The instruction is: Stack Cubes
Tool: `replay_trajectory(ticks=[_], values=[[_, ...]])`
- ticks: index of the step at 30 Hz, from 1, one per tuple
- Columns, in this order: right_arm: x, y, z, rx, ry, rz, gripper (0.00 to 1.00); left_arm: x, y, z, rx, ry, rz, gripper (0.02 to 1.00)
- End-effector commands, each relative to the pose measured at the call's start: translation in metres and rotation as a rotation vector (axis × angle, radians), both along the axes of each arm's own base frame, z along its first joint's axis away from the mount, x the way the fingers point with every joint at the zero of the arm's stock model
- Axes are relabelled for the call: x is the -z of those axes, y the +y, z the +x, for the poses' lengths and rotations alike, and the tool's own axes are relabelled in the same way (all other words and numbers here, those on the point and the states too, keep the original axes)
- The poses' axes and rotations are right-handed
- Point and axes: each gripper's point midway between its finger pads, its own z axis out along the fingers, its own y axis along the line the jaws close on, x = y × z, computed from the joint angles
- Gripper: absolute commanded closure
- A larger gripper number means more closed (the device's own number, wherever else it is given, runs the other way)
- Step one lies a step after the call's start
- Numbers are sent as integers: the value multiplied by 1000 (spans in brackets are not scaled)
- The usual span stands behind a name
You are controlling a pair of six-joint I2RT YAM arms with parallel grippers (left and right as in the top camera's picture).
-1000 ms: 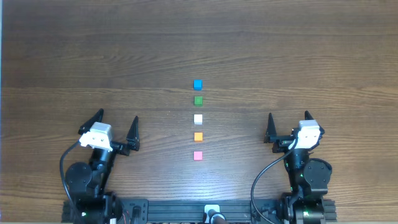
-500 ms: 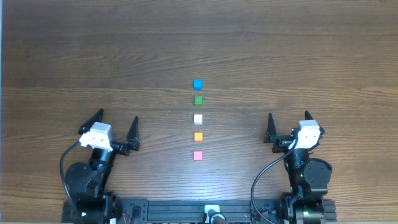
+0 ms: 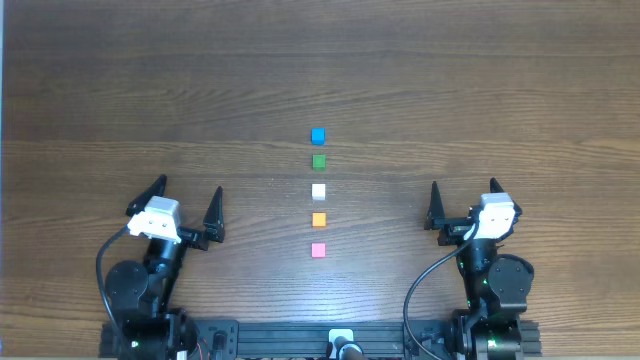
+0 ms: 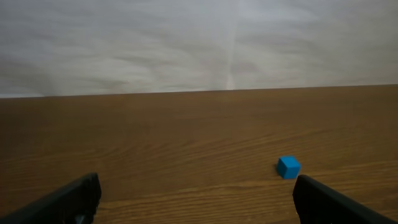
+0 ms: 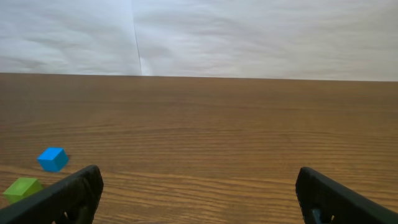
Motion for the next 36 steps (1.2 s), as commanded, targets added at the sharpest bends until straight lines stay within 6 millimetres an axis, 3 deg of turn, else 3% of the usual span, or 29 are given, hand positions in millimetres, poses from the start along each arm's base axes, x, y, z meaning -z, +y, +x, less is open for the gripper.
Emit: replay_trajectory(ticks=[1,10,15,21,28,32,36], values=[[1,2,0,-12,-1,0,9,1,-2,-1,13,9,-42,18],[1,2,0,-12,-1,0,9,-19,-2,-2,13,-16,-177,18],[1,2,0,-12,-1,0,9,-52,-3,-12,4,-20,-179,20],[1,2,0,-12,-1,0,9,-89,7,-38,-83,96,-177,18],[1,2,0,-12,-1,0,7,-128,-4,-65,-34,220,-175,18],[1,2,0,-12,-1,0,7,-152,-12,-67,8,279,-170,18],[1,2,0,-12,-1,0,7,-174,-19,-56,32,350,-158,18]])
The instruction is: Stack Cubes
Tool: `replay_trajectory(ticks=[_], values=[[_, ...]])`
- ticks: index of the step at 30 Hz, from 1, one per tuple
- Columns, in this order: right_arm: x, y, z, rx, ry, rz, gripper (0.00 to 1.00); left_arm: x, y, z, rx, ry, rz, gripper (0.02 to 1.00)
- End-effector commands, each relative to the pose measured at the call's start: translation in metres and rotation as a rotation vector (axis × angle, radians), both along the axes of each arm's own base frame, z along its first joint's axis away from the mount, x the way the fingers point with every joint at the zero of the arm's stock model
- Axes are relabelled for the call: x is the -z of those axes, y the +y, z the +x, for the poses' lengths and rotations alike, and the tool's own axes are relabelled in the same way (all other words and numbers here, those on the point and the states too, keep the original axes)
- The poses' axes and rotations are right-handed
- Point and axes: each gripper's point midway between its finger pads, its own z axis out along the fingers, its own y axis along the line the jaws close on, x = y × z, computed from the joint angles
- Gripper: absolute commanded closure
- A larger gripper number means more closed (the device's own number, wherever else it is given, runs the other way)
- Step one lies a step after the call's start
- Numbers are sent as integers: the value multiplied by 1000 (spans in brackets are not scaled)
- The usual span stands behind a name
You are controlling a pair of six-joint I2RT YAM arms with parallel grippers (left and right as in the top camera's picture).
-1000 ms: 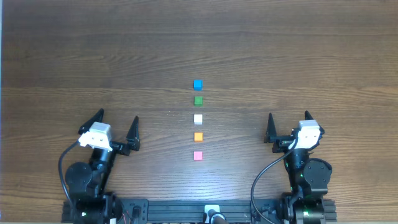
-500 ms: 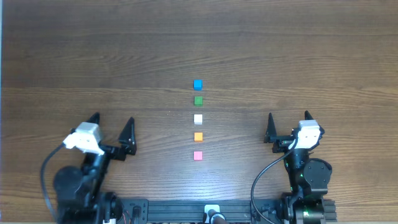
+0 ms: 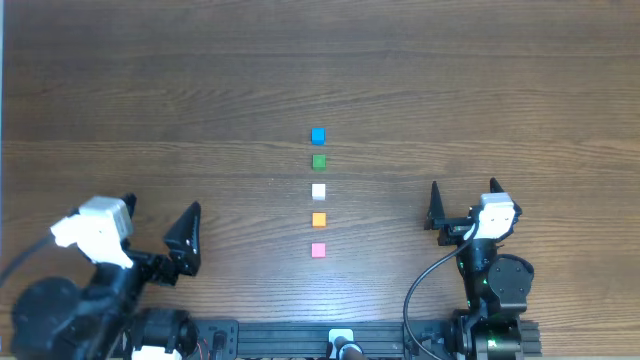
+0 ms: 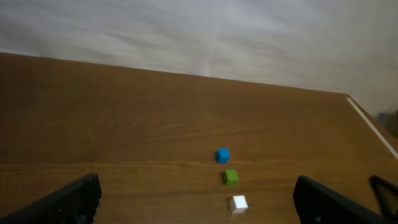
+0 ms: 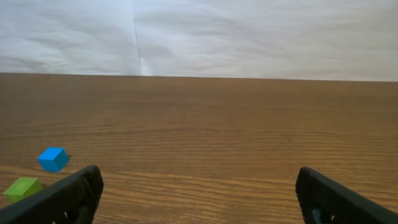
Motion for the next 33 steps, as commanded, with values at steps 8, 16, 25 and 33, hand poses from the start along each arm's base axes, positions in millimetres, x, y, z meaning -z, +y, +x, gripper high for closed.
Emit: replay_trajectory(ticks=[8,16,25,33], values=[[1,2,0,-11,-1,0,7,-16,-36,44,109,292,98,18],[1,2,0,-11,-1,0,9,42,-81,45,109,646,187,18],[1,2,0,-11,-1,0,9,89,-153,3,188,932,160,18],[1,2,0,-11,-1,0,9,132,-198,-48,329,1129,325,18]])
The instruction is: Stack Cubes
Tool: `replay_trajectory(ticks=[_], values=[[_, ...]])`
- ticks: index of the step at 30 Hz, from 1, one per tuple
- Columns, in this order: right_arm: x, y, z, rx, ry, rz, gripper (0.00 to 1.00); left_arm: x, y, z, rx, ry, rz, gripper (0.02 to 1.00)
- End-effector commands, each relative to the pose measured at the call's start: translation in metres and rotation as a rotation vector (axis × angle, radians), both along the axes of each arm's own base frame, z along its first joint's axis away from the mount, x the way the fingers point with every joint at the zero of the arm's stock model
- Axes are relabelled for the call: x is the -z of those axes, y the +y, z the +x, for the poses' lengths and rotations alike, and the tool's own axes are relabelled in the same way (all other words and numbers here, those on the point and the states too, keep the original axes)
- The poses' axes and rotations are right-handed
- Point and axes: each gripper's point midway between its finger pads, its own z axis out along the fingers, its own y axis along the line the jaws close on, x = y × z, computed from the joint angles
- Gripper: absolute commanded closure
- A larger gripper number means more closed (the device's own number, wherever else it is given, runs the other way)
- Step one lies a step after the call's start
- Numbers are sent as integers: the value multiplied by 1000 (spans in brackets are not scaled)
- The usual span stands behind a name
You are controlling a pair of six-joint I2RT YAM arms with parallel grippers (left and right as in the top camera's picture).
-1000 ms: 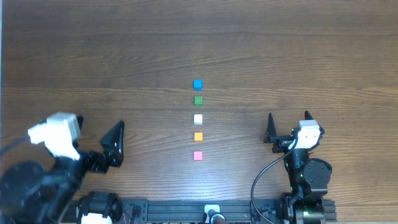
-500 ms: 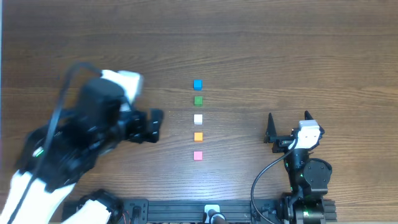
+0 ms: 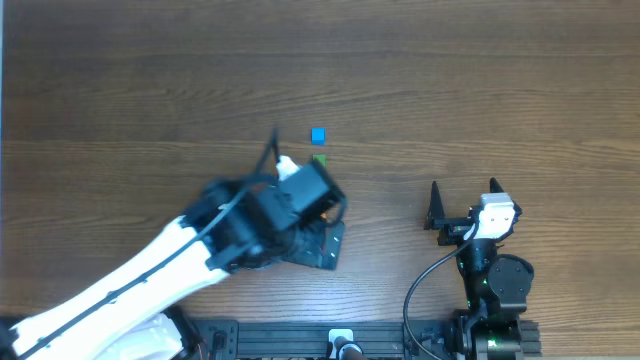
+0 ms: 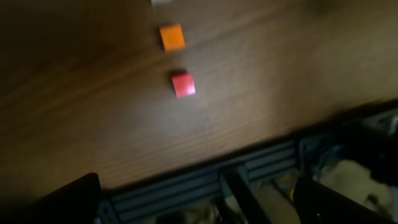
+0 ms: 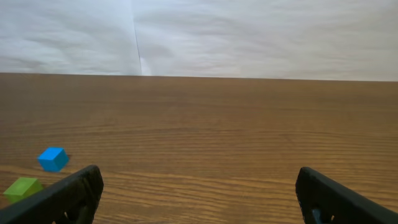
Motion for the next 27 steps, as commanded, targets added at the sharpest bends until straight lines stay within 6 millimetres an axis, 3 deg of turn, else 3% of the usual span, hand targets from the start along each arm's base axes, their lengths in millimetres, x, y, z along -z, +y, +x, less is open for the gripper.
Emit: replay_trajectory(ticks=[1,8,13,27], values=[[1,2,0,-12,-1,0,9,21,-19,-24,44,117,63,18],[1,2,0,-12,-1,0,7,67,-31,-23,-6,227,193,18],[1,2,0,-12,-1,0,9,88,-25,-10,-143,195,267,18],[1,2,0,-12,-1,0,7,165,-23,-8,-174,208,181,18]])
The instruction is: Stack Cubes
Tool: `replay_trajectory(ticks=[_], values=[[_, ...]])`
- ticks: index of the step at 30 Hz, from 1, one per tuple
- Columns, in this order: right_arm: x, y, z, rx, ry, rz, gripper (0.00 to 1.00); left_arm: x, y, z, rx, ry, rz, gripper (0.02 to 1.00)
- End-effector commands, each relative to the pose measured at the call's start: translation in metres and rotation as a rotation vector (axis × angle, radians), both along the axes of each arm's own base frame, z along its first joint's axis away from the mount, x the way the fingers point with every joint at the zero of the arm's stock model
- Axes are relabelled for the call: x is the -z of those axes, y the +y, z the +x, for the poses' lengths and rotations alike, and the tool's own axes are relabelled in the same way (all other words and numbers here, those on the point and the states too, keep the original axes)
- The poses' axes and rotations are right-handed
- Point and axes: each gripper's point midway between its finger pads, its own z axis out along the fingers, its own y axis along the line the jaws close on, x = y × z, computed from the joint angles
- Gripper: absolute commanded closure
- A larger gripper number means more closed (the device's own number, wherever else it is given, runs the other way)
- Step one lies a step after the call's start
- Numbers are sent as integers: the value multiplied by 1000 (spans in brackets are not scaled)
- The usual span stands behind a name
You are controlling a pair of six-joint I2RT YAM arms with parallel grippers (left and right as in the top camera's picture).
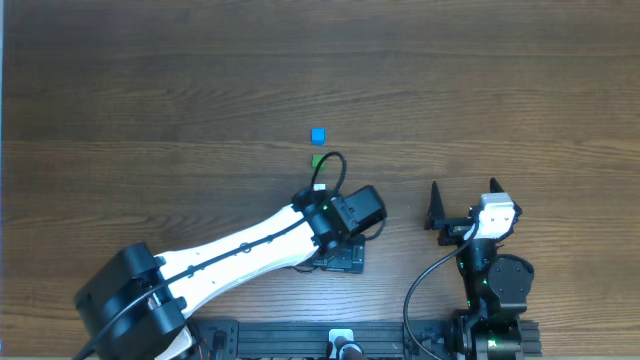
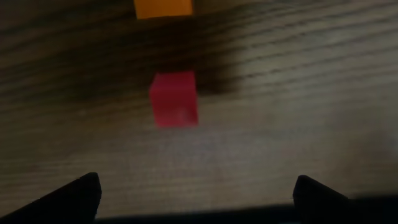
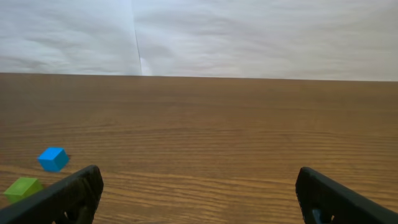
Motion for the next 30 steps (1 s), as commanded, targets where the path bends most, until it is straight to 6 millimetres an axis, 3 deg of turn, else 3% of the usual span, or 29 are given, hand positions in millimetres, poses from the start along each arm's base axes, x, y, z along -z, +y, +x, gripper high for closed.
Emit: replay_trajectory(ticks=[1,9,14,26,30], values=[[1,2,0,-11,-1,0,7,23,11,-2,-56,30,0,20],[1,2,0,-11,-1,0,7,39,12,4,-111,11,-35,20],[1,2,0,-12,-1,0,7,40,11,14,-118,-29,-38,18],[1,2,0,-11,-1,0,7,49,17,16,-81,-24,-6,47],[1,2,0,-11,-1,0,9,49,19,18,-80,-33,4,93]])
